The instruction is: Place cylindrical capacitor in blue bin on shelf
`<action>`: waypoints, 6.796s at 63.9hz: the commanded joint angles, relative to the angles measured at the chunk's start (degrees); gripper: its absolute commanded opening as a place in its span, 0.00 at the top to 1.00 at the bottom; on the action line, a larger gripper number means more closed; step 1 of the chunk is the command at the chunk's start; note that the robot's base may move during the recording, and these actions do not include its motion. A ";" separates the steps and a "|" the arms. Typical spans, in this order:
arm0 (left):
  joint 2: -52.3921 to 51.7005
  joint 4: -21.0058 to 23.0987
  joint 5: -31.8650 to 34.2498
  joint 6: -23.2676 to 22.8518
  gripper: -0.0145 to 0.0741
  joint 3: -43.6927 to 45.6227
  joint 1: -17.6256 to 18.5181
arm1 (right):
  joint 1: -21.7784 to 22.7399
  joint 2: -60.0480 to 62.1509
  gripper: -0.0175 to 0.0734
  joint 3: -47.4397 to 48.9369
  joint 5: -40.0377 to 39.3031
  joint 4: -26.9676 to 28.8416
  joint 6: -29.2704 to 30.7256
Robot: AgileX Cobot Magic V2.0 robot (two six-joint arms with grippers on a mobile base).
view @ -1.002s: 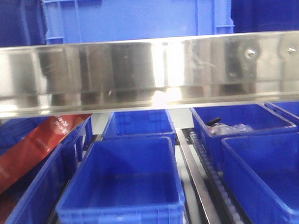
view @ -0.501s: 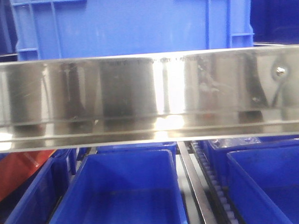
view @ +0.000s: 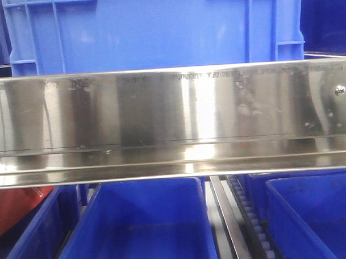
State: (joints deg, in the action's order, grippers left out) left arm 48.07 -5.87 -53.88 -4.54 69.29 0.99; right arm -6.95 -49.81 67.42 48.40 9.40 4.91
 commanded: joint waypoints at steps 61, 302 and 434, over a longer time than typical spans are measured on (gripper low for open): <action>-0.27 2.63 12.82 -0.01 0.96 0.43 0.27 | -0.14 0.31 0.99 0.58 -1.40 0.32 0.08; -9.44 14.68 15.69 12.01 0.96 -10.67 20.25 | -19.43 -52.80 0.99 43.43 3.93 7.10 7.22; -25.19 1.60 22.52 3.69 0.96 -29.19 20.25 | -19.43 24.31 0.98 -25.25 -15.66 -19.61 -9.98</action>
State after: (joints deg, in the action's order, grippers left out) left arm 25.12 -5.09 -35.11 -0.32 43.45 21.06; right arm -26.29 -29.22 46.99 37.64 -10.16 -4.26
